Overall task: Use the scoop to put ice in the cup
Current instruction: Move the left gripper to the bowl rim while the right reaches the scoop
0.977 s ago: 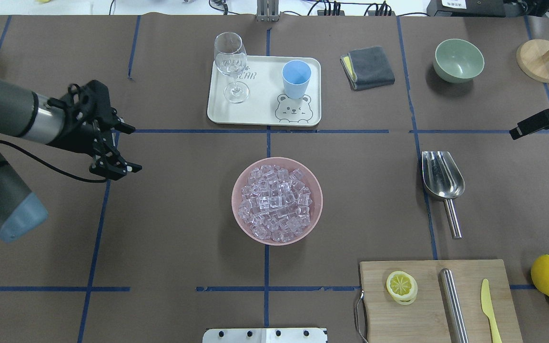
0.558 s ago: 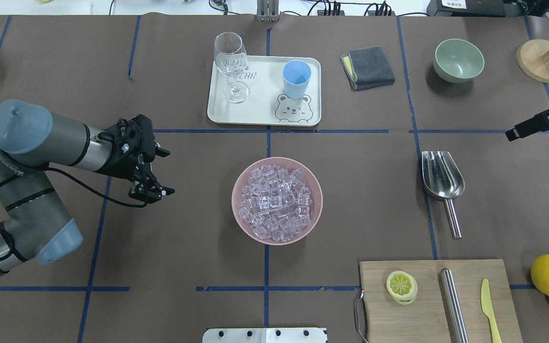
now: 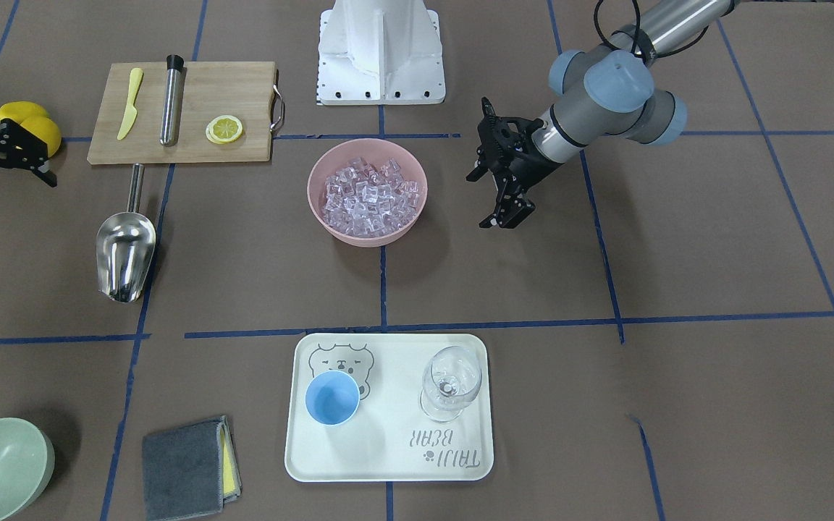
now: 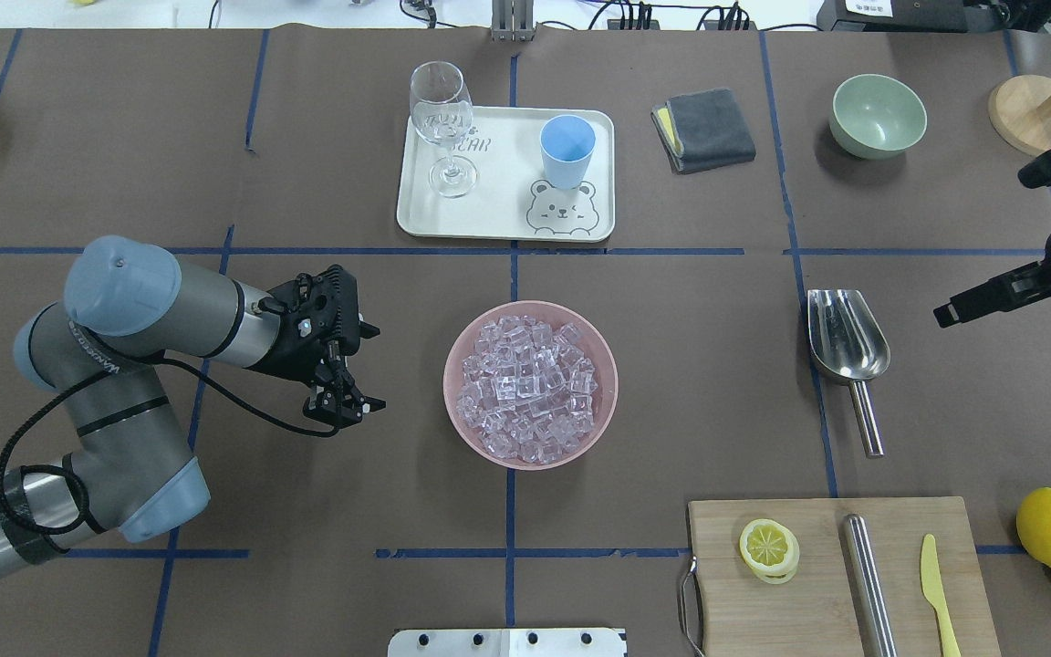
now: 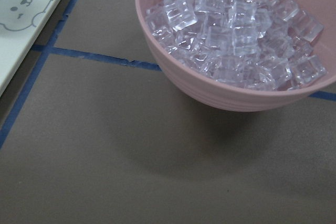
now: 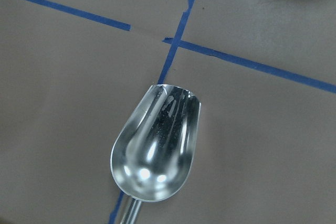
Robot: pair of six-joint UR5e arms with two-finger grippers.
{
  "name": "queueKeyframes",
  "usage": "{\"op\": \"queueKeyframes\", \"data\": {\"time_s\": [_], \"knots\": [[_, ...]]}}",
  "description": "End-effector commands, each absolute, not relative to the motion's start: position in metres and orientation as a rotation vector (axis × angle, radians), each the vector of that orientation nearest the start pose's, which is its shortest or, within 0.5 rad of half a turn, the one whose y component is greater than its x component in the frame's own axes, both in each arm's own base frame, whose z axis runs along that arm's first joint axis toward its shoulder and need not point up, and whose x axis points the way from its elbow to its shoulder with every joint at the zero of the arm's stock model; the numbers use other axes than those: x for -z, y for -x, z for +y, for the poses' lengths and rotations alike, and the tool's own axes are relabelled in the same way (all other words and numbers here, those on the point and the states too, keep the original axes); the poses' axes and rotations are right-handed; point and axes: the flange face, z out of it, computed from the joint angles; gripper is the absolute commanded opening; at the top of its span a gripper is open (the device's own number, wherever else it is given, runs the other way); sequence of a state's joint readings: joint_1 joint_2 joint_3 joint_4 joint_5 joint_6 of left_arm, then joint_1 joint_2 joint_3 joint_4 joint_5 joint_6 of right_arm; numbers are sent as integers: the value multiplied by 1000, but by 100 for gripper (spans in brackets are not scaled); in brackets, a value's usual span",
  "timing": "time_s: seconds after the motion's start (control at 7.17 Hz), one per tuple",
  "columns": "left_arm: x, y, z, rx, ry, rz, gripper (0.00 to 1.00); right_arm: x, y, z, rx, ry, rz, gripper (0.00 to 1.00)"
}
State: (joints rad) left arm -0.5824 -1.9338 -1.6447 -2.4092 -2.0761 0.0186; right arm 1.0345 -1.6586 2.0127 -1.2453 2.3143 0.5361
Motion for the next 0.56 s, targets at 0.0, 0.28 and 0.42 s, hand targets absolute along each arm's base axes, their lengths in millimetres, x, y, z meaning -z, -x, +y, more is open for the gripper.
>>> {"op": "queueKeyframes", "data": {"time_s": [0.0,0.28,0.42], "knots": [[-320,-472,-412,-1166,-970,1030,100,-413,215,-395,137,-104,-969,100],[-318,-472,-411,-1167,-974,1030,100,-406,261,-366,8,-54,-915,100],[-314,-474,-412,-1169,-978,1033,100,-398,289,-348,-107,-148,-840,100]]}}
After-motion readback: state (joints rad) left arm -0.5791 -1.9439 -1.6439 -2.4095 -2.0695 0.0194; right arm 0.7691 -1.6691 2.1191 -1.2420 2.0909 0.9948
